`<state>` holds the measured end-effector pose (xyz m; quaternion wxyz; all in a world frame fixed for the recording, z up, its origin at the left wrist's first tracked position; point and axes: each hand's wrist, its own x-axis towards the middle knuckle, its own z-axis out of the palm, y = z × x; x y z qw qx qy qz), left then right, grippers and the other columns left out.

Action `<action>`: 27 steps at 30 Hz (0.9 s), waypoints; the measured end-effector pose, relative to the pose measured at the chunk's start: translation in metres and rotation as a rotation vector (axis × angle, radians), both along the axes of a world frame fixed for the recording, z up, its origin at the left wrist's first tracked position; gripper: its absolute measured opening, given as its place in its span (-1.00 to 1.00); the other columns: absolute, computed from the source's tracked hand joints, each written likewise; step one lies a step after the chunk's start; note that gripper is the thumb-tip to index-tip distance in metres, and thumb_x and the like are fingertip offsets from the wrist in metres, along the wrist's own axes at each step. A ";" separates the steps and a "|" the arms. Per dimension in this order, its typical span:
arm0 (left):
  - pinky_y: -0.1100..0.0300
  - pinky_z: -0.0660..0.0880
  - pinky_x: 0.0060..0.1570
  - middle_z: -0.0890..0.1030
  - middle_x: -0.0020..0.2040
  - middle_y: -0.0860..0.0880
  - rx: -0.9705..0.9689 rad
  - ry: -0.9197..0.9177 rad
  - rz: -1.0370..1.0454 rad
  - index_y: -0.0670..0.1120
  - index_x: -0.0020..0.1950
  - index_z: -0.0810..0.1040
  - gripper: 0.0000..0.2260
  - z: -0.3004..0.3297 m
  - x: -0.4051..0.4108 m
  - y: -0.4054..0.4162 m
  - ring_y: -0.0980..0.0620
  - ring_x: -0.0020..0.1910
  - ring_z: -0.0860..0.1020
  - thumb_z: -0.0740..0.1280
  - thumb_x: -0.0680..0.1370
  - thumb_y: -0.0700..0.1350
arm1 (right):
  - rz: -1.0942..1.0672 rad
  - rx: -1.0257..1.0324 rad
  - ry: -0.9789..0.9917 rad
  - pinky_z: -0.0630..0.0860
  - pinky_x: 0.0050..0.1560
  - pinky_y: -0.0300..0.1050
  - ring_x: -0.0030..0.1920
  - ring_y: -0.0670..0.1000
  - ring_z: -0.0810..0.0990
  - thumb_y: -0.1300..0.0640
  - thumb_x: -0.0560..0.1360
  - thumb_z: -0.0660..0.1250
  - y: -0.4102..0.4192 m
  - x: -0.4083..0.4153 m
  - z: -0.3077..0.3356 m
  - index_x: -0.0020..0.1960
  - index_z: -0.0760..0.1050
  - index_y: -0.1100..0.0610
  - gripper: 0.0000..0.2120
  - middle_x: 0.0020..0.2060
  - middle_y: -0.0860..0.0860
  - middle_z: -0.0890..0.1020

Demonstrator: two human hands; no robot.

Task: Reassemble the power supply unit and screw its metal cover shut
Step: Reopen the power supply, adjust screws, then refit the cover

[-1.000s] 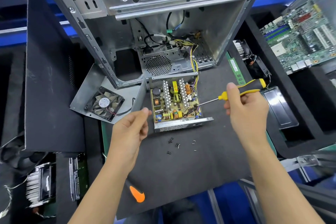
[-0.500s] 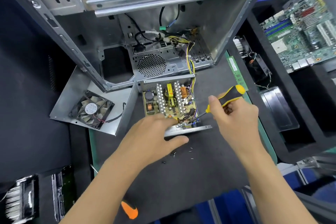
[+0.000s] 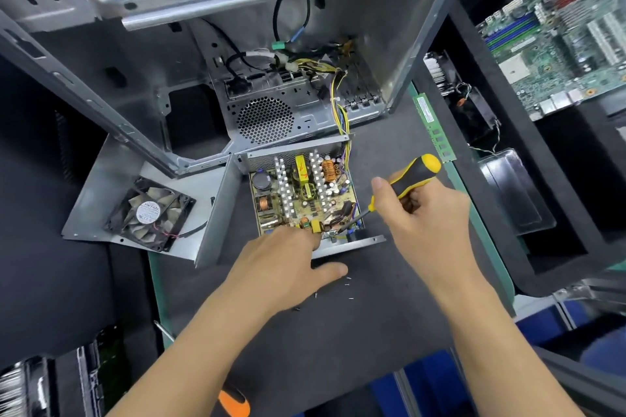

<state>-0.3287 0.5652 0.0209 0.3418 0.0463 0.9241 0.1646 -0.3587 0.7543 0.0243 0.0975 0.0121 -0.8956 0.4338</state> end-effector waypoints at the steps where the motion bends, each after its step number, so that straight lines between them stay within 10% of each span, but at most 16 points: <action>1: 0.06 0.51 -0.01 0.59 0.08 0.01 -0.011 -0.011 -0.020 0.08 0.26 0.55 -0.47 0.000 -0.001 0.000 -0.07 0.10 0.55 0.20 0.50 0.42 | 0.004 -0.002 0.001 0.31 -0.40 -0.32 -0.39 0.04 0.45 -0.13 0.49 0.30 0.000 0.001 0.000 -0.28 0.51 0.18 -0.62 -0.52 -0.01 0.50; 27: -0.02 0.51 0.20 0.51 0.31 -0.06 0.037 -0.194 -0.109 0.20 0.45 0.42 -0.55 0.000 -0.019 0.000 -0.11 0.26 0.49 0.24 0.58 0.27 | 0.125 0.110 0.001 0.40 -0.37 -0.07 -0.45 0.06 0.42 -0.02 0.50 0.37 -0.007 0.002 -0.004 -0.25 0.48 0.20 -0.70 -0.51 0.00 0.49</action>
